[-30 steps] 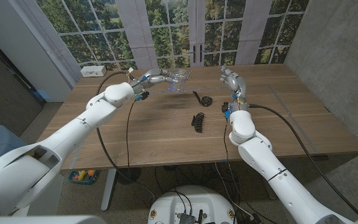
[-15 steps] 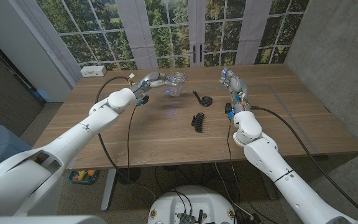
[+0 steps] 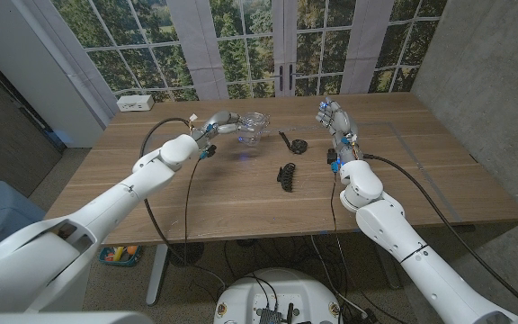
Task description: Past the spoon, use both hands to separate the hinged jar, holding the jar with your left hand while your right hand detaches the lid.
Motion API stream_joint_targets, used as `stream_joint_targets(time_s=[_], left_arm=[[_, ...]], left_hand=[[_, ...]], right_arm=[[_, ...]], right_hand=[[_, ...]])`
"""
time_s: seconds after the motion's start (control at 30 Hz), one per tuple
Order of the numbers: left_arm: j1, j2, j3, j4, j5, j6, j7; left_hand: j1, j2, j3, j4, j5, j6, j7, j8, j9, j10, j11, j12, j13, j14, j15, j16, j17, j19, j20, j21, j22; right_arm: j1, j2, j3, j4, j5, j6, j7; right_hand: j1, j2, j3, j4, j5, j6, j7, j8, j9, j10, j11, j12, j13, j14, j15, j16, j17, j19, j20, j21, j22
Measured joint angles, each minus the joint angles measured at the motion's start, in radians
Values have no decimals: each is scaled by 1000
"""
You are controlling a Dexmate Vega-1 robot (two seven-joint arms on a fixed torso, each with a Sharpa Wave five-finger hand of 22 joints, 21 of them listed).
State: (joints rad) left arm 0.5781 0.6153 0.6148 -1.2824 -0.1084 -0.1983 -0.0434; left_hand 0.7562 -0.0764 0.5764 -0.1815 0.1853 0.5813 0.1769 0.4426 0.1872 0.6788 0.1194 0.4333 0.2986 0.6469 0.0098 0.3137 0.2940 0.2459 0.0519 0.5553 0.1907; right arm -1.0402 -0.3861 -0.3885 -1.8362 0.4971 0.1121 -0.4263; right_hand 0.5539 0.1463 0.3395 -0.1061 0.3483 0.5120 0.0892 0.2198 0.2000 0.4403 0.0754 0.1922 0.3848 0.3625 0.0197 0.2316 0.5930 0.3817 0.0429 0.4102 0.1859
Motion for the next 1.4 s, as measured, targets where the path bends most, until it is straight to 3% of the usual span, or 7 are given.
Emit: stream_joint_targets(time_s=[0.43, 0.77, 0.97, 1.4], left_arm=[[3, -9, 18, 27, 58, -1, 61], [0, -20, 33, 51, 90, 15, 94], [0, -22, 43, 57, 114, 31, 117], [-9, -23, 70, 66, 180, 50, 164]], left_hand=[[5, -5, -11, 0, 1, 0, 0, 6, 0, 0, 0, -13, 42, 2, -2, -25, -19, -24, -4, -12, -1], [5, -5, -22, 1, 1, 0, 0, 6, 0, 0, 0, -28, 53, -21, 13, -53, -43, -58, -4, -22, -5], [3, -3, -39, 12, 1, 4, 3, 6, 0, -5, -16, -43, 35, -55, 8, -59, -61, -110, 11, -43, -5], [-6, 6, -63, 3, 0, 4, 3, 6, 0, -22, -44, -81, 7, -63, 3, -66, -85, -112, 12, -56, -9]], right_arm=[[9, -6, -8, 12, 26, 9, 5], [14, -9, -11, 19, 37, 10, 4], [20, -10, -13, 26, 43, 10, 5], [34, -8, -18, 50, 51, 16, 12]], right_hand=[[-13, 13, -4, 4, 0, 0, 0, 0, 0, -1, 1, 0, -5, 0, 0, 0, -5, 0, 0, 0, 0], [-26, 0, -4, 4, 0, 0, 0, -5, 0, -1, 1, 0, -9, 0, 0, 0, -9, 0, 0, 0, 0], [-26, 0, -4, 4, -5, 0, 0, -5, 0, -1, 1, 0, -14, 4, 4, 0, -9, 0, 0, 0, 0], [-31, 5, -4, 4, -5, 0, 0, -5, 0, 3, 5, 0, -19, 4, 4, 0, -9, 0, 0, 0, 3]])
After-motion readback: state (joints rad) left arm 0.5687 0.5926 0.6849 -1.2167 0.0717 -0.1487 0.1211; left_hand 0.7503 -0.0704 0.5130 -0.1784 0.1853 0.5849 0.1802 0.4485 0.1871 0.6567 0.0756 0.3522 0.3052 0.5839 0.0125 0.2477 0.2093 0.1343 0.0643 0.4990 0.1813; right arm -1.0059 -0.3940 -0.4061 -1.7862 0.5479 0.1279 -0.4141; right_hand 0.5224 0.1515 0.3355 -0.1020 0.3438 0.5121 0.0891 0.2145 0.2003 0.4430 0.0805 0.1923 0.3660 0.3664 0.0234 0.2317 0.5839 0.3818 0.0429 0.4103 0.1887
